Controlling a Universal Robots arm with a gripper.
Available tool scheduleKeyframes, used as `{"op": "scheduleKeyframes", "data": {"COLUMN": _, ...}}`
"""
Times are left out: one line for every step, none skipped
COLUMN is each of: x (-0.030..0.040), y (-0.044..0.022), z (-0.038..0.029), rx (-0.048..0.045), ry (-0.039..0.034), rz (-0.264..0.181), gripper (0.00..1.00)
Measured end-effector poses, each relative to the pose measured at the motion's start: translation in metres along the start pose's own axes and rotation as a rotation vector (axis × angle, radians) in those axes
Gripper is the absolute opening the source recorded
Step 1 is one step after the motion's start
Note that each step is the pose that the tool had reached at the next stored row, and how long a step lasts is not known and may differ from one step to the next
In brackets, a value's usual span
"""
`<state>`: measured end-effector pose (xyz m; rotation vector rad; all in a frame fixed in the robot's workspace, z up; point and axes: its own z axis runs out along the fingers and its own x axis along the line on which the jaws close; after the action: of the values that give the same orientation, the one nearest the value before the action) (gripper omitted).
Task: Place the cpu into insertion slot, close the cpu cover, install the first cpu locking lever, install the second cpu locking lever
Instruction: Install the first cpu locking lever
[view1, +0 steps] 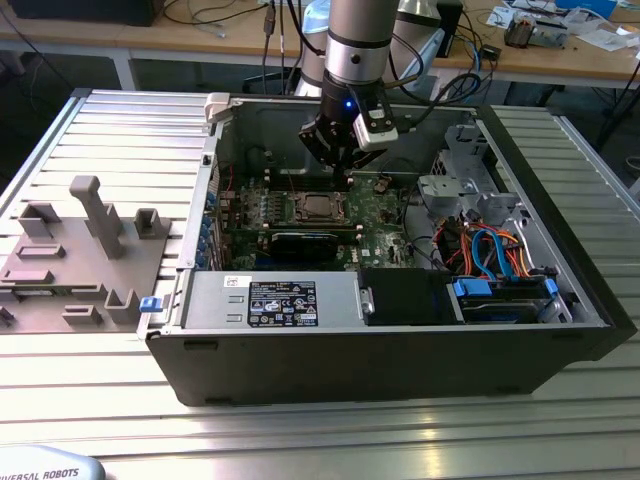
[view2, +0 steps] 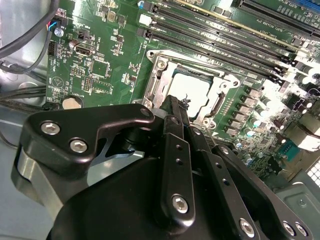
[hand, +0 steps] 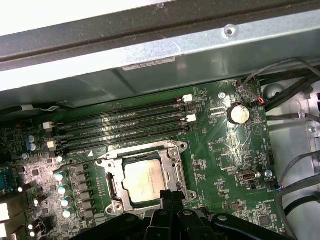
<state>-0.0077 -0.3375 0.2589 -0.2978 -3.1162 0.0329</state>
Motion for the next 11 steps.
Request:
{"op": "scheduleKeyframes", "data": {"x": 0.0000, "y": 0.0000, "z": 0.0000, "rx": 0.0000, "ry": 0.0000, "rz": -0.001, "gripper": 0.11}}
{"op": "scheduleKeyframes", "data": {"x": 0.0000, "y": 0.0000, "z": 0.0000, "rx": 0.0000, "ry": -0.0001, "rz": -0.001, "gripper": 0.11}}
{"op": "scheduleKeyframes", "data": {"x": 0.0000, "y": 0.0000, "z": 0.0000, "rx": 0.0000, "ry": -0.0001, "rz": -0.002, "gripper": 0.11}}
{"op": "scheduleKeyframes", "data": {"x": 0.0000, "y": 0.0000, "z": 0.0000, "rx": 0.0000, "ry": -0.0001, "rz": -0.003, "gripper": 0.11}}
{"op": "scheduleKeyframes", "data": {"x": 0.0000, "y": 0.0000, "z": 0.0000, "rx": 0.0001, "ry": -0.0001, "rz": -0.003, "gripper": 0.11}}
{"op": "scheduleKeyframes", "data": {"x": 0.0000, "y": 0.0000, "z": 0.0000, "rx": 0.0001, "ry": -0.0002, "rz": -0.004, "gripper": 0.11}}
{"op": "scheduleKeyframes", "data": {"x": 0.0000, "y": 0.0000, "z": 0.0000, "rx": 0.0001, "ry": -0.0002, "rz": -0.005, "gripper": 0.11}}
{"op": "scheduleKeyframes", "data": {"x": 0.0000, "y": 0.0000, "z": 0.0000, "rx": 0.0000, "ry": -0.0002, "rz": -0.005, "gripper": 0.11}}
{"op": "scheduleKeyframes", "data": {"x": 0.0000, "y": 0.0000, "z": 0.0000, "rx": 0.0001, "ry": -0.0002, "rz": -0.007, "gripper": 0.11}}
{"op": "scheduleKeyframes", "data": {"x": 0.0000, "y": 0.0000, "z": 0.0000, "rx": 0.0001, "ry": -0.0002, "rz": -0.008, "gripper": 0.11}}
{"op": "scheduleKeyframes", "data": {"x": 0.0000, "y": 0.0000, "z": 0.0000, "rx": 0.0001, "ry": -0.0002, "rz": -0.008, "gripper": 0.11}}
